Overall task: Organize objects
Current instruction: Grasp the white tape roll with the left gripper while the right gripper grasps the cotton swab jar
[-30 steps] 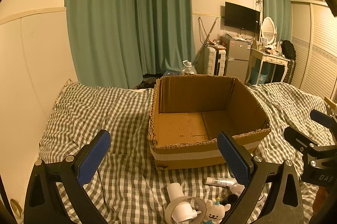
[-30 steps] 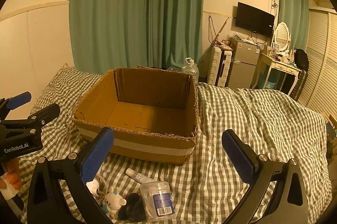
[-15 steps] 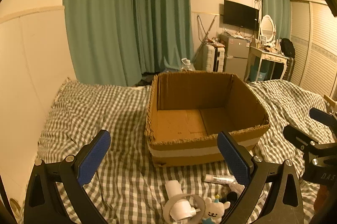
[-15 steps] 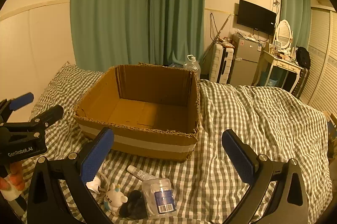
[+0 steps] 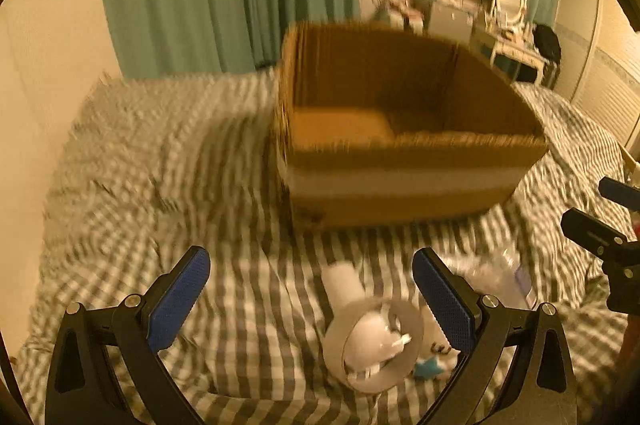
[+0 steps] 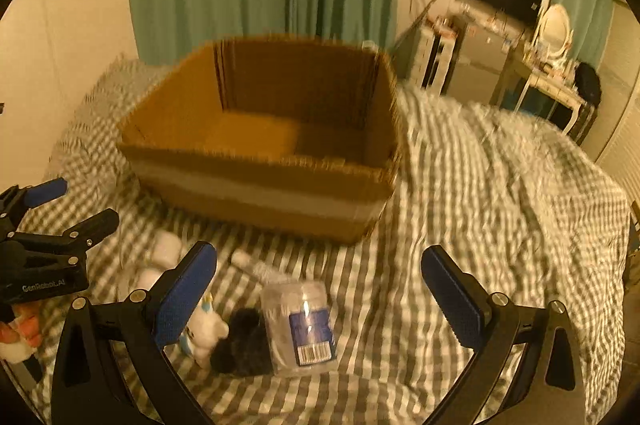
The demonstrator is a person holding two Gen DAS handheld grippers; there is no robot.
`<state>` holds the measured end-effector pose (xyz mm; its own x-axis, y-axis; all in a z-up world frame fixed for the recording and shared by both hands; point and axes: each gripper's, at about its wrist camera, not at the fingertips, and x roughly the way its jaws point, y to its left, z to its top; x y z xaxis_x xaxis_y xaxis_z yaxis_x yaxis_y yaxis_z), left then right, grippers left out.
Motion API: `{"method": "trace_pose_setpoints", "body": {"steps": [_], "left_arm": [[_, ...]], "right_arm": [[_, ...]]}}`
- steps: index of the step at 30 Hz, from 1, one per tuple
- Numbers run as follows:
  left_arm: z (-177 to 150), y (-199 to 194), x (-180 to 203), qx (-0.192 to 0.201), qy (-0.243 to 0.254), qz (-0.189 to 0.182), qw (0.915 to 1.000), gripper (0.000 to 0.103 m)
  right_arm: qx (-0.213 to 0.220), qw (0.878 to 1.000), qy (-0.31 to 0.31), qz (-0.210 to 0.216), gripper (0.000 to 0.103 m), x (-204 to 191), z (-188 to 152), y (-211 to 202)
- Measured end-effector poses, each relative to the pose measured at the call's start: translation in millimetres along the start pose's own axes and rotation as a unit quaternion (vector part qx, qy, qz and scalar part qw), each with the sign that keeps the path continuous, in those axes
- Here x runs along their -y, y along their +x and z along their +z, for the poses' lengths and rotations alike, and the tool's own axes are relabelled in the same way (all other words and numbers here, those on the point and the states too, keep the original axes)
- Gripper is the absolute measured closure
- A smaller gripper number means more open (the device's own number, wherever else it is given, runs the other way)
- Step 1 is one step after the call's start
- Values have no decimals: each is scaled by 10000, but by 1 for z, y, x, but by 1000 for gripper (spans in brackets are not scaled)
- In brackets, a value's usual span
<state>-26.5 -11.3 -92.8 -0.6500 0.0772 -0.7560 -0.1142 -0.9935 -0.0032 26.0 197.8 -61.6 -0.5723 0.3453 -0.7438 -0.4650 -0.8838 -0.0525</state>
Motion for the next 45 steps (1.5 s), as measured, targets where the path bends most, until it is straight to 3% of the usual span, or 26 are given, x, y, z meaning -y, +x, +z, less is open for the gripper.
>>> {"method": "trace_pose_setpoints", "body": {"steps": [3,11,16,19,21,24,30,33,35,36,41,45], "left_arm": [[-4,11,1,-123,136,118,9998,0],[-24,38,3,-676,114,-268,9973,0],[-31,49,10,-893,261,-471,9945,0],[-34,51,9,-921,234,-523,9941,1],[-33,52,4,-878,135,-553,9945,6],[-31,52,0,-826,113,-545,9950,8],[-40,66,9,-1081,331,-697,9911,25],[-40,67,9,-1122,288,-934,9889,39],[-40,66,10,-1137,273,-1122,9868,57],[-40,64,11,-1145,266,-1181,9860,61],[-42,48,15,-962,411,-954,9899,79],[-42,39,7,-1012,298,-889,9904,84]], "right_arm": [[-395,9992,-15,-34,0,-1,-8,20],[-1331,9911,43,34,0,5,-24,68],[-1587,9872,-129,50,2,-4,-30,79],[-1696,9854,-160,77,8,-6,-33,84],[-1710,9851,-105,121,17,-4,-33,86],[-1756,9842,-106,176,19,-4,-32,90],[-1957,9801,-130,299,30,-9,-36,103],[-2026,9785,-83,371,39,-9,-36,108],[-2031,9784,-94,382,39,-11,-36,108],[-2019,9786,-97,376,39,-11,-36,107],[-1847,9822,-73,344,39,-14,-35,92],[-1379,9895,122,410,39,-13,-25,63]]}}
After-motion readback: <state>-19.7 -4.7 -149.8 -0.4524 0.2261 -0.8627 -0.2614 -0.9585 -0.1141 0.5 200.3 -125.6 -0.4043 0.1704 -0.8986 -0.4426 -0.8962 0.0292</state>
